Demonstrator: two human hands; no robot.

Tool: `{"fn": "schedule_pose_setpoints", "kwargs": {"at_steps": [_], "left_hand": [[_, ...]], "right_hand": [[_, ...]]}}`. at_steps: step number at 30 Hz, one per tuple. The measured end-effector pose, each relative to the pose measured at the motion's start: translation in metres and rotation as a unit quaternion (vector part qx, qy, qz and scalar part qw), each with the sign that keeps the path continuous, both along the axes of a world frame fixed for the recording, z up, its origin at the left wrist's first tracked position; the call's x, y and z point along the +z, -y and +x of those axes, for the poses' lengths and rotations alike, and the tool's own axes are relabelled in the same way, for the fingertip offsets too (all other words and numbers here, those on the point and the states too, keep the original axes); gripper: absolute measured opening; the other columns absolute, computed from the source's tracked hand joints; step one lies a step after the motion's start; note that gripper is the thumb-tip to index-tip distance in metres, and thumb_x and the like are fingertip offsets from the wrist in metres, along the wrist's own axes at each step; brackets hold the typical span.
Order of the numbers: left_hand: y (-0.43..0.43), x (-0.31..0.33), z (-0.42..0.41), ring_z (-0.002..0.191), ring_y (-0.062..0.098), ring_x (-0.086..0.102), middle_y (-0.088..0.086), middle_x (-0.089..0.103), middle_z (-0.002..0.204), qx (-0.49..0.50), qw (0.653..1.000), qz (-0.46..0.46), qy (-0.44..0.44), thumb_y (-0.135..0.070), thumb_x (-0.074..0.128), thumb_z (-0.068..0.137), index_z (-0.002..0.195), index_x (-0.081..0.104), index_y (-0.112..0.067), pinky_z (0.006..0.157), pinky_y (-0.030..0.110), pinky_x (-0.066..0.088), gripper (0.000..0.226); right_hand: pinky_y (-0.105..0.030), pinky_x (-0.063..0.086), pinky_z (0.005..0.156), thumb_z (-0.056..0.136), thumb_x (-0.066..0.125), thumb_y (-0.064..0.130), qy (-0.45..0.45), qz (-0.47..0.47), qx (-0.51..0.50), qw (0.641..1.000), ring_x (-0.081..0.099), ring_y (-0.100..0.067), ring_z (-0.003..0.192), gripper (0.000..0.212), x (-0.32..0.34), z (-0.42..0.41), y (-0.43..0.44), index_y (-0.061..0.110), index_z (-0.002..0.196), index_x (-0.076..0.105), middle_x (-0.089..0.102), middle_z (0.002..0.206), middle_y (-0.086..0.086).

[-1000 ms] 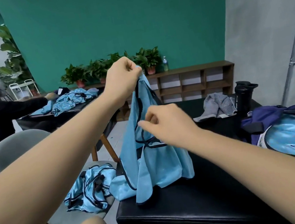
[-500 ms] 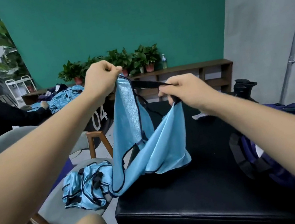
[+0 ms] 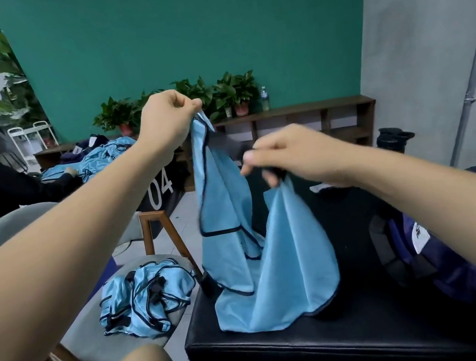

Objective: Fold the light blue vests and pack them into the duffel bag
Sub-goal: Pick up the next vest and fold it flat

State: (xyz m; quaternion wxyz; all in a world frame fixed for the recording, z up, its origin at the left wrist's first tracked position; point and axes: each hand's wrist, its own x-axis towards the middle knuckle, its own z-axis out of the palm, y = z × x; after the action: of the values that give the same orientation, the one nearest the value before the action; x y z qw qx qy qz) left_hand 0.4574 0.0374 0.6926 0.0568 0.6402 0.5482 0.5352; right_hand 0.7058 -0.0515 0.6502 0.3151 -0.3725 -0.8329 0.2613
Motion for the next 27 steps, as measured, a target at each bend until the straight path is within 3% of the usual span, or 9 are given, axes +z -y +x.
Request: {"fn": "schedule_pose_setpoints", "kwargs": {"at_steps": [3,5,10,13,15,20,24,27], "left_hand": [[0.004,-0.001,0.002,0.041,0.0,0.041,-0.007,0.056,0.061,-0.014,1.0,-0.003,-0.006,-0.034,0.074,0.099,0.09,0.068,0.002,0.045,0.013,0.037,0.038],[0.008,0.0,0.003,0.04,0.0,0.041,-0.015,0.055,0.056,-0.028,1.0,-0.007,-0.011,-0.035,0.073,0.099,0.091,0.07,-0.003,0.044,0.014,0.037,0.034],[0.019,0.004,-0.003,0.043,0.003,0.036,-0.01,0.051,0.06,-0.054,0.998,-0.003,-0.042,-0.04,0.073,0.099,0.092,0.071,-0.008,0.045,0.015,0.033,0.032],[0.028,0.007,-0.006,0.041,0.003,0.035,-0.006,0.048,0.061,-0.063,0.997,-0.005,-0.053,-0.038,0.072,0.101,0.091,0.07,-0.012,0.042,0.013,0.032,0.029],[0.032,0.008,-0.009,0.043,0.003,0.034,-0.003,0.051,0.065,-0.071,0.996,-0.005,-0.058,-0.04,0.072,0.101,0.089,0.069,-0.013,0.043,0.012,0.033,0.029],[0.031,0.005,-0.018,0.047,0.004,0.034,-0.009,0.051,0.062,-0.071,0.995,-0.01,-0.068,-0.044,0.072,0.1,0.087,0.069,-0.014,0.05,0.022,0.033,0.033],[0.027,0.0,-0.028,0.045,-0.001,0.039,-0.02,0.052,0.052,-0.059,0.996,-0.009,-0.069,-0.043,0.072,0.1,0.084,0.068,-0.017,0.052,0.02,0.033,0.031],[0.018,-0.007,-0.042,0.053,0.005,0.042,-0.013,0.06,0.064,-0.032,0.997,-0.015,-0.071,-0.045,0.074,0.098,0.083,0.069,-0.019,0.06,0.027,0.039,0.03]], "right_hand": [[-0.03,0.052,0.1,0.108,0.055,0.051,0.08,-0.053,0.062,0.993,0.073,-0.005,0.098,0.035,-0.015,-0.016,0.018,0.028,0.104,0.08,0.08,0.097,0.008],[-0.03,0.056,0.096,0.109,0.053,0.049,0.06,-0.041,0.057,0.996,0.073,-0.005,0.098,0.037,-0.024,-0.022,0.015,0.025,0.101,0.08,0.08,0.099,0.01],[-0.03,0.057,0.078,0.106,0.058,0.034,-0.08,-0.013,-0.068,0.994,0.075,-0.012,0.086,0.025,-0.044,-0.016,-0.032,0.023,0.096,0.078,0.079,0.09,0.005],[-0.032,0.055,0.077,0.099,0.064,0.031,-0.071,-0.021,-0.148,0.986,0.075,-0.016,0.089,0.014,-0.069,-0.007,-0.063,0.026,0.09,0.073,0.078,0.088,0.006],[-0.033,0.056,0.078,0.094,0.071,0.039,-0.051,-0.062,-0.169,0.982,0.073,-0.018,0.094,0.012,-0.087,-0.007,-0.075,0.027,0.089,0.073,0.076,0.091,0.005],[-0.028,0.049,0.084,0.087,0.079,0.061,-0.023,-0.172,-0.064,0.983,0.064,-0.009,0.089,0.034,-0.112,-0.023,-0.075,0.027,0.091,0.079,0.071,0.093,0.01],[-0.028,0.039,0.077,0.096,0.077,0.046,-0.05,-0.144,-0.028,0.988,0.048,-0.008,0.075,0.034,-0.117,-0.037,-0.07,0.014,0.085,0.072,0.057,0.077,0.009],[-0.027,0.04,0.074,0.098,0.075,0.036,-0.067,-0.106,-0.045,0.991,0.05,-0.007,0.071,0.032,-0.104,-0.036,-0.067,0.009,0.083,0.071,0.061,0.073,0.008]]}}
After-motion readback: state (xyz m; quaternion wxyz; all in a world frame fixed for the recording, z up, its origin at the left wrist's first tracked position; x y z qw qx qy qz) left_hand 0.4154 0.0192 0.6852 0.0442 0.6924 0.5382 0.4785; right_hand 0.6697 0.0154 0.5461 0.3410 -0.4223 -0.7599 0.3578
